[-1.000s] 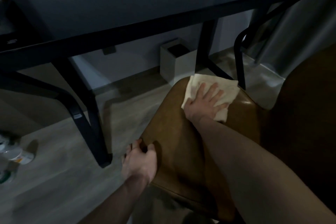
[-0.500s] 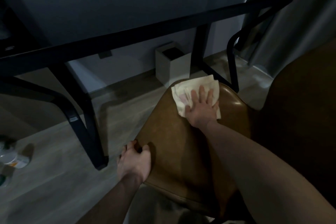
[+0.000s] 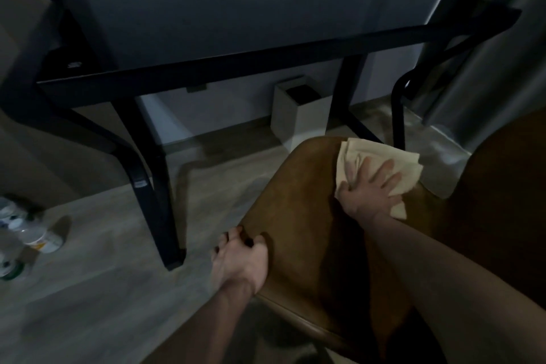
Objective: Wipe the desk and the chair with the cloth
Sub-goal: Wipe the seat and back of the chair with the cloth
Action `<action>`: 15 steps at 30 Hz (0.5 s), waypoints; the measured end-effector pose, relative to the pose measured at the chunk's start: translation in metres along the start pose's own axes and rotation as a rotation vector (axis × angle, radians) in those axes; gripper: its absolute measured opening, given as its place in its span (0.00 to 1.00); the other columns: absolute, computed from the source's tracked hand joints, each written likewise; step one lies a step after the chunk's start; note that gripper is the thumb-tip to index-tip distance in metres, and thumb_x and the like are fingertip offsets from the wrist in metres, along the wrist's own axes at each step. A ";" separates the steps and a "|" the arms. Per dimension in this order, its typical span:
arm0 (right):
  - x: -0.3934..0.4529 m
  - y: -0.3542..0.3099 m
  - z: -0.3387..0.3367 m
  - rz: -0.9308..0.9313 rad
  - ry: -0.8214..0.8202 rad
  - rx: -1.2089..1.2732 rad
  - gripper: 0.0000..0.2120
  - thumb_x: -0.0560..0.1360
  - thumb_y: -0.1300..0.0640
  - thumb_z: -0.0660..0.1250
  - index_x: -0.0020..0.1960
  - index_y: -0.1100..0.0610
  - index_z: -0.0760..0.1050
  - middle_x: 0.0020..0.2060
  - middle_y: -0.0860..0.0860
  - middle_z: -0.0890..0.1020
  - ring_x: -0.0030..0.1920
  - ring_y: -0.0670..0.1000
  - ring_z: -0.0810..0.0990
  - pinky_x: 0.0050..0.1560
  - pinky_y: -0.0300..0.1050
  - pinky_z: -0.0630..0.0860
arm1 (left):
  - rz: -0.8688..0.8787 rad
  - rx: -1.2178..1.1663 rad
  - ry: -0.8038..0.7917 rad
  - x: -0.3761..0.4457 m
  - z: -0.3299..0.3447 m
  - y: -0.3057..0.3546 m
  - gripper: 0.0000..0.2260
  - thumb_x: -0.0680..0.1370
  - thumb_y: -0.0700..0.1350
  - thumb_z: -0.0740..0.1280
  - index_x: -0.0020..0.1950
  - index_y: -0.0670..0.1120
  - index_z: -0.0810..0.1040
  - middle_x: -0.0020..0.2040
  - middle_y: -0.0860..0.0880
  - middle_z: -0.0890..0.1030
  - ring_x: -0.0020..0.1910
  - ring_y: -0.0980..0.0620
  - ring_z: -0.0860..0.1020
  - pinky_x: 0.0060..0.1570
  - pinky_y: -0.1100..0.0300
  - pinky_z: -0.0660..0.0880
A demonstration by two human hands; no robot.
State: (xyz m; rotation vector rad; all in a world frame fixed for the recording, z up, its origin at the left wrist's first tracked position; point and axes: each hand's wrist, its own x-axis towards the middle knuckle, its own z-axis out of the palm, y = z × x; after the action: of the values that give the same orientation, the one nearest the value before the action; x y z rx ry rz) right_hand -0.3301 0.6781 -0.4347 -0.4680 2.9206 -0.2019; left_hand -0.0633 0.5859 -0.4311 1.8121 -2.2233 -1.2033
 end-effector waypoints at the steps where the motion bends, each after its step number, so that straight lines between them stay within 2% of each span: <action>1: 0.001 -0.009 0.003 -0.010 -0.007 -0.005 0.42 0.83 0.35 0.55 0.85 0.46 0.34 0.82 0.62 0.31 0.82 0.72 0.37 0.76 0.79 0.50 | -0.003 0.007 0.003 0.001 0.000 0.001 0.29 0.81 0.62 0.59 0.81 0.54 0.65 0.79 0.48 0.67 0.76 0.41 0.66 0.75 0.48 0.65; 4: -0.002 -0.047 0.012 -0.109 -0.056 -0.059 0.39 0.83 0.35 0.53 0.85 0.44 0.36 0.83 0.61 0.32 0.82 0.72 0.37 0.76 0.80 0.49 | -0.004 0.019 0.008 0.001 0.001 0.001 0.27 0.82 0.60 0.59 0.80 0.54 0.66 0.79 0.47 0.68 0.75 0.40 0.67 0.74 0.48 0.65; 8: -0.025 -0.111 0.020 -0.462 -0.217 -0.211 0.37 0.82 0.35 0.57 0.86 0.41 0.47 0.86 0.53 0.40 0.84 0.66 0.39 0.77 0.78 0.47 | -0.006 0.017 0.022 0.004 0.005 -0.002 0.26 0.81 0.59 0.60 0.79 0.53 0.68 0.78 0.46 0.70 0.75 0.40 0.69 0.74 0.48 0.66; 10: -0.042 -0.128 0.027 -0.589 -0.258 -0.290 0.35 0.81 0.36 0.56 0.85 0.41 0.52 0.86 0.51 0.45 0.84 0.62 0.40 0.78 0.75 0.45 | -0.010 0.017 0.025 0.004 0.006 -0.003 0.27 0.81 0.59 0.60 0.79 0.53 0.68 0.79 0.46 0.69 0.75 0.40 0.68 0.75 0.48 0.65; 15: -0.049 -0.109 0.024 -0.598 -0.183 -0.205 0.31 0.84 0.40 0.54 0.85 0.45 0.55 0.86 0.51 0.50 0.85 0.58 0.44 0.80 0.68 0.49 | -0.009 0.019 0.022 0.002 0.005 -0.003 0.26 0.82 0.59 0.59 0.80 0.54 0.67 0.79 0.46 0.69 0.76 0.41 0.67 0.75 0.50 0.63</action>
State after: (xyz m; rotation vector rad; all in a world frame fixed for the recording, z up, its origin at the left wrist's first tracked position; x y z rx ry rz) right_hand -0.2473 0.5884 -0.4335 -1.3080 2.5518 0.0668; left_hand -0.0637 0.5869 -0.4370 1.8349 -2.2245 -1.1622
